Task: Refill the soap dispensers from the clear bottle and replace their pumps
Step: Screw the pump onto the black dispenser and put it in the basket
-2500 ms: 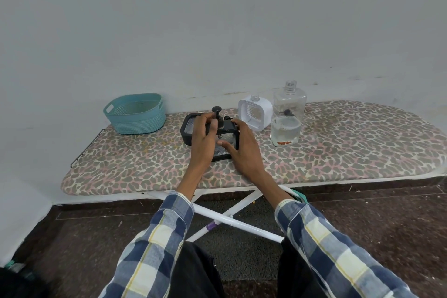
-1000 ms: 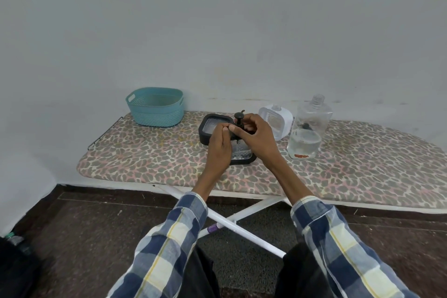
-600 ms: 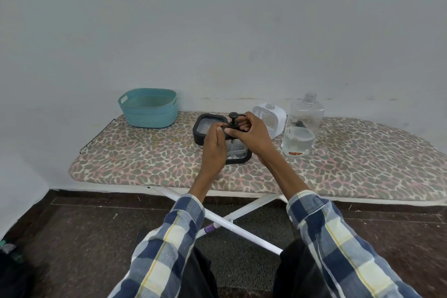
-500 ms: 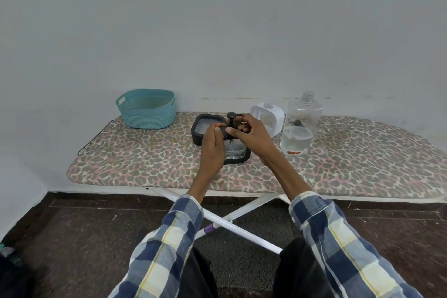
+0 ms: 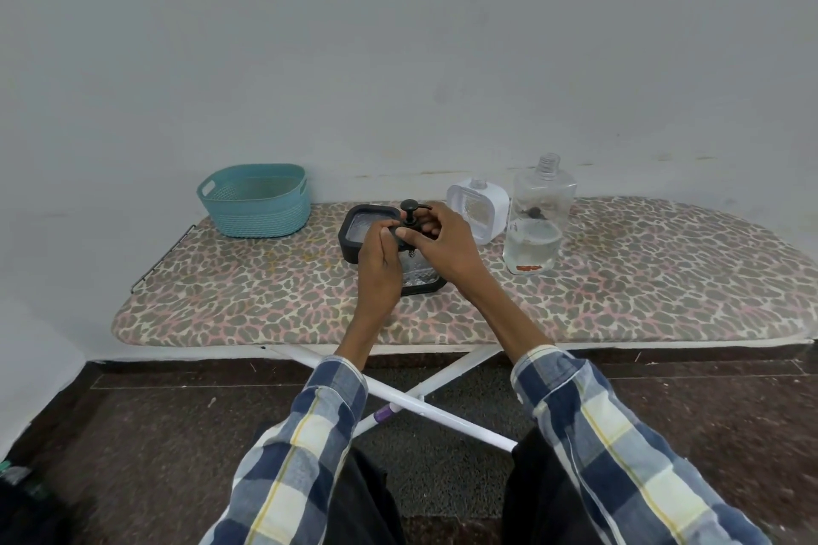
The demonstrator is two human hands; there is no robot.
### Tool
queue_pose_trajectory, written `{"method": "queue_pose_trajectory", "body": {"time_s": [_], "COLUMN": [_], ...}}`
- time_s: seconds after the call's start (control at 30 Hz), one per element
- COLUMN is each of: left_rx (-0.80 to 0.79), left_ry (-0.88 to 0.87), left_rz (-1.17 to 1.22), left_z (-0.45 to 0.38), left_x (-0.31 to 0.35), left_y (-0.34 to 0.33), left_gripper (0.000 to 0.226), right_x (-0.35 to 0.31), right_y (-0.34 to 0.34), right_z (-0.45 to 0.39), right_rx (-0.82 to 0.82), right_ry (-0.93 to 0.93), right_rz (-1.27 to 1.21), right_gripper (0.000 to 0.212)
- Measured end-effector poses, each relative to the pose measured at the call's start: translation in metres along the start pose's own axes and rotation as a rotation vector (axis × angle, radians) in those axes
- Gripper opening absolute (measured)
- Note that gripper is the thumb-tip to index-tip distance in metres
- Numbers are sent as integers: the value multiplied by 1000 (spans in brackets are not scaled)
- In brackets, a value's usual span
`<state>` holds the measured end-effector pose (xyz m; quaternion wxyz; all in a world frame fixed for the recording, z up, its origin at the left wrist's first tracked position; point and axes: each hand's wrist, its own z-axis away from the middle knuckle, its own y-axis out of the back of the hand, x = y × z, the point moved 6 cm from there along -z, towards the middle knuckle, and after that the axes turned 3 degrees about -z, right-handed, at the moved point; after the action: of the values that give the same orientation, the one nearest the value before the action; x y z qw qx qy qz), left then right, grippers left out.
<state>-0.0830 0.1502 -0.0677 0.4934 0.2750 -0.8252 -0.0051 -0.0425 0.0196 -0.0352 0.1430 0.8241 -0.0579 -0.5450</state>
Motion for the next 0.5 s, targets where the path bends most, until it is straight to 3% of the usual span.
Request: {"method": "queue_pose_trajectory", "body": {"time_s": [0.2,0.5], "left_rx": [24,22], "left_ry": [9,6], "left_rz": [11,36], "left_z": [3,2], "left_x": [-2,0], "left_y": [-4,-4], "left_gripper": [27,32], "right_x": [5,-1], "right_y": [2,-10], "right_z": [1,2], "right_rx": [3,96], "right_ry": [-45,-40], "right_rz": [-33,-64], "right_gripper": [38,23]}}
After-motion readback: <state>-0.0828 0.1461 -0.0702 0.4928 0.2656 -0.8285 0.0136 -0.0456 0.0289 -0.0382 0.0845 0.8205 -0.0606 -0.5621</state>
